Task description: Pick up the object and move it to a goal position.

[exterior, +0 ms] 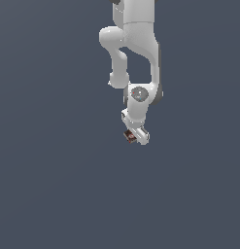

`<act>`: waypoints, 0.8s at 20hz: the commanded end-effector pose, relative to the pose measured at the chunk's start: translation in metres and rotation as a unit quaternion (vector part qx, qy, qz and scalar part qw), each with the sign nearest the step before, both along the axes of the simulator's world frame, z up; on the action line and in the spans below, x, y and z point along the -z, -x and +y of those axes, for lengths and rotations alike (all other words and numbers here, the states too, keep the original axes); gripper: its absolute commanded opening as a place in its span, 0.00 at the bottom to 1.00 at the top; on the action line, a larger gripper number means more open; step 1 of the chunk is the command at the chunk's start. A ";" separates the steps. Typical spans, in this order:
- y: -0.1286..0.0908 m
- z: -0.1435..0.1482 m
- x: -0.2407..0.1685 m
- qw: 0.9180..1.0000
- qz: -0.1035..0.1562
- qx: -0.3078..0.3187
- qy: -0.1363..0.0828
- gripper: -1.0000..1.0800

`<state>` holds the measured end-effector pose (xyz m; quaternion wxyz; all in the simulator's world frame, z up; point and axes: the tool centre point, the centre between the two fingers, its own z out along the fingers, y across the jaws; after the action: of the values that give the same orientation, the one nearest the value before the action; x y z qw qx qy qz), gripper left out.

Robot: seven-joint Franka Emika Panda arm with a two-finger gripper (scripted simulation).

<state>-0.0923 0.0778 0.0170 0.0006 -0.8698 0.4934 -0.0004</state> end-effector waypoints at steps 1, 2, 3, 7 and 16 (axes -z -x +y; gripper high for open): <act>-0.001 -0.001 -0.002 1.000 0.000 0.000 0.000 0.00; -0.002 -0.002 -0.003 1.000 0.000 0.000 0.000 0.00; -0.003 -0.004 -0.005 1.000 0.000 0.000 0.000 0.00; -0.011 -0.013 -0.018 1.000 0.000 0.000 0.000 0.00; -0.045 -0.050 -0.072 1.000 0.000 0.000 0.000 0.00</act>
<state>-0.0538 0.0353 0.0778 0.0004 -0.8698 0.4935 -0.0004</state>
